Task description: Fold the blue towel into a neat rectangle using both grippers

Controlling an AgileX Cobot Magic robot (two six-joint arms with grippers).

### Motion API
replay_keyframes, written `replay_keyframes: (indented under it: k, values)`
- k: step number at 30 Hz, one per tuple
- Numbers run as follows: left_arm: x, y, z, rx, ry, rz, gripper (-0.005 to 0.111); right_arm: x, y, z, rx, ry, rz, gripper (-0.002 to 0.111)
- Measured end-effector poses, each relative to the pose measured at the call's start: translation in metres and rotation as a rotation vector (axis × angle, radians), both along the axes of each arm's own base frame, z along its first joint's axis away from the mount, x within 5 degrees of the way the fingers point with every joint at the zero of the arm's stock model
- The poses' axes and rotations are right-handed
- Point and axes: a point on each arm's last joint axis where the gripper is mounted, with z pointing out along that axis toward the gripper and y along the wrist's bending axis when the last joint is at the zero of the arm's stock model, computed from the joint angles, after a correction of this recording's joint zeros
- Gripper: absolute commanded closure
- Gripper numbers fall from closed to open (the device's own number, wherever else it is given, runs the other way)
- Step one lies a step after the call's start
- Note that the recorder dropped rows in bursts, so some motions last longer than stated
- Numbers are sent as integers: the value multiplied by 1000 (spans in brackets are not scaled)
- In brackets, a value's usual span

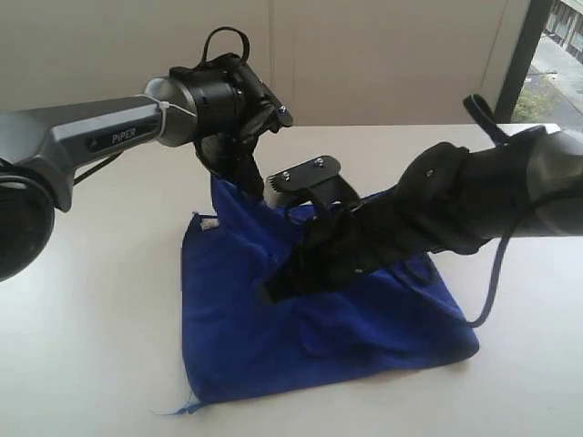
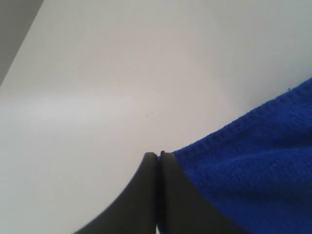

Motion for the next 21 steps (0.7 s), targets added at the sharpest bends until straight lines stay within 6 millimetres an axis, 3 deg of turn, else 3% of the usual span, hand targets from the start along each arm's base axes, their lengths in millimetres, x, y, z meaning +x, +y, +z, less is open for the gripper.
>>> replay_keyframes:
  k: [6,21]
  values:
    - [-3,4,4,42,20,4,107,-17,27,0,0,2,93,108]
    - [9,29,3,58,43,68,107,-34,50,0,-2,-12,166,108]
